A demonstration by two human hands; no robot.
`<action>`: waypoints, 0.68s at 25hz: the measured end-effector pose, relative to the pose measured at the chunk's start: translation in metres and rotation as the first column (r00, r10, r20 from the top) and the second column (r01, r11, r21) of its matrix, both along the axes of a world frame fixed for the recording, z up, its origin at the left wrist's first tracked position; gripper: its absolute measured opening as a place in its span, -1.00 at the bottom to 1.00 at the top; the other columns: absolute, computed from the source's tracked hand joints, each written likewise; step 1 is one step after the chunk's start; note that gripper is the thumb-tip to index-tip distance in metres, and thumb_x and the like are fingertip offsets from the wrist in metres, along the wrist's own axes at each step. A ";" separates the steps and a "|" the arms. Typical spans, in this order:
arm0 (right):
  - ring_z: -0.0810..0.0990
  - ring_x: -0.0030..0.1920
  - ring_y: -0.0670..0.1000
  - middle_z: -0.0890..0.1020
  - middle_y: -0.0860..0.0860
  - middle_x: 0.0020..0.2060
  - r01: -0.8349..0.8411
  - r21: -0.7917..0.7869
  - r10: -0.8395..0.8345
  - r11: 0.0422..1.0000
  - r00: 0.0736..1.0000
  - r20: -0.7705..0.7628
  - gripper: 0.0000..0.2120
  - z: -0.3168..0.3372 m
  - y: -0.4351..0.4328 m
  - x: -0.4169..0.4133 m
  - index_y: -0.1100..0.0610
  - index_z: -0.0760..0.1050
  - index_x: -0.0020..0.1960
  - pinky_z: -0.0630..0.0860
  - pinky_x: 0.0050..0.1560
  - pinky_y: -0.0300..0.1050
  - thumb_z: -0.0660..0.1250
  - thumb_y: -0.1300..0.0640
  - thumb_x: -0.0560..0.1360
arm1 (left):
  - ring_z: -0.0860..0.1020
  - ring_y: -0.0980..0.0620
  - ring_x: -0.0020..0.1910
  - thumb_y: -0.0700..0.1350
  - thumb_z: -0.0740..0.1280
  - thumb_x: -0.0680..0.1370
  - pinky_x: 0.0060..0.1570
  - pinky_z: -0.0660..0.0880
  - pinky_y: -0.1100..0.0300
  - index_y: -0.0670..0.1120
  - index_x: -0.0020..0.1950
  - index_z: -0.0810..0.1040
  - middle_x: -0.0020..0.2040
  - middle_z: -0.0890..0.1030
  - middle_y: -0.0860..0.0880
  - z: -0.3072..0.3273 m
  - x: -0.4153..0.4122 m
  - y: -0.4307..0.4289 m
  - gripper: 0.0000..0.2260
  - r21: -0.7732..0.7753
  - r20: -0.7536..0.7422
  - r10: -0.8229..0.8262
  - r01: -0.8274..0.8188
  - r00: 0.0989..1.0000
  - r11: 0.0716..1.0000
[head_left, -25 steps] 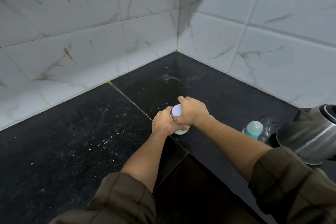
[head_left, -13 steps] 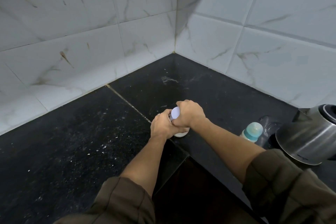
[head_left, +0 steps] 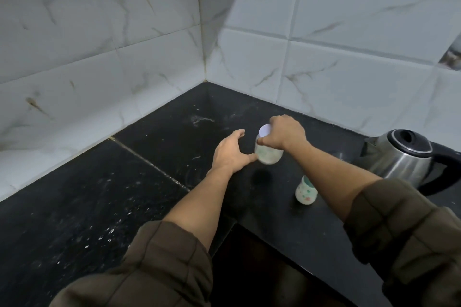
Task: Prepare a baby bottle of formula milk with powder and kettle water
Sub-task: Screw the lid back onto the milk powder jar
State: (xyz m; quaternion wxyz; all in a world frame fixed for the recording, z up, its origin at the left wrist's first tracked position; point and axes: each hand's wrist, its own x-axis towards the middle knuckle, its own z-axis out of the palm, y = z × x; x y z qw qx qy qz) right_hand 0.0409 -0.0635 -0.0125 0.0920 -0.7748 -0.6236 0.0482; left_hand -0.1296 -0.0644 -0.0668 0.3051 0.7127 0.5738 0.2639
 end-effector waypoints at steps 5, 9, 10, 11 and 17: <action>0.61 0.13 0.17 0.59 0.09 0.15 0.138 -0.060 -0.139 0.989 0.990 -0.008 -0.43 -0.004 -0.002 0.073 0.10 0.54 0.23 0.44 -0.12 -0.03 0.52 -0.20 0.36 | 0.42 -0.02 0.50 0.05 0.53 0.51 0.46 0.40 -0.01 0.04 0.60 0.34 0.50 0.50 0.08 0.000 0.054 0.008 -0.30 0.027 -0.043 -0.049 0.051 0.998 0.998; 0.59 0.11 0.15 0.56 0.07 0.15 0.170 -0.104 -0.170 0.980 0.985 0.012 -0.46 -0.015 -0.008 0.106 0.10 0.53 0.24 0.44 -0.12 -0.03 0.52 -0.16 0.39 | 0.41 -0.01 0.49 0.07 0.47 0.55 0.40 0.43 0.01 0.03 0.60 0.35 0.48 0.51 0.07 -0.001 0.083 0.013 -0.36 0.037 -0.092 -0.040 0.043 0.995 0.998; 0.57 0.06 0.14 0.55 0.06 0.13 0.171 -0.115 -0.171 0.979 0.985 0.012 -0.48 -0.018 -0.008 0.112 0.10 0.54 0.22 0.44 -0.12 -0.03 0.52 -0.16 0.39 | 0.41 -0.01 0.49 0.07 0.46 0.56 0.39 0.43 0.01 0.03 0.59 0.35 0.48 0.51 0.06 -0.002 0.090 0.013 -0.37 0.040 -0.102 -0.030 0.034 0.994 0.999; 0.54 0.01 0.12 0.54 0.04 0.09 0.175 -0.128 -0.175 0.976 0.985 0.010 -0.50 -0.020 -0.009 0.116 0.10 0.54 0.21 0.44 -0.12 -0.03 0.52 -0.16 0.39 | 0.41 -0.01 0.49 0.08 0.45 0.57 0.39 0.43 0.00 0.03 0.59 0.35 0.47 0.51 0.06 -0.002 0.096 0.013 -0.38 0.034 -0.114 -0.029 0.033 0.993 0.999; 0.60 0.11 0.13 0.56 0.05 0.16 0.170 -0.159 -0.176 0.973 0.984 -0.027 -0.34 -0.038 -0.012 0.134 0.08 0.52 0.31 0.47 -0.10 -0.02 0.50 -0.30 0.38 | 0.38 0.00 0.52 0.09 0.41 0.60 0.39 0.43 0.00 0.04 0.59 0.35 0.49 0.50 0.05 -0.010 0.116 0.014 -0.42 0.048 -0.155 -0.019 0.027 0.988 0.999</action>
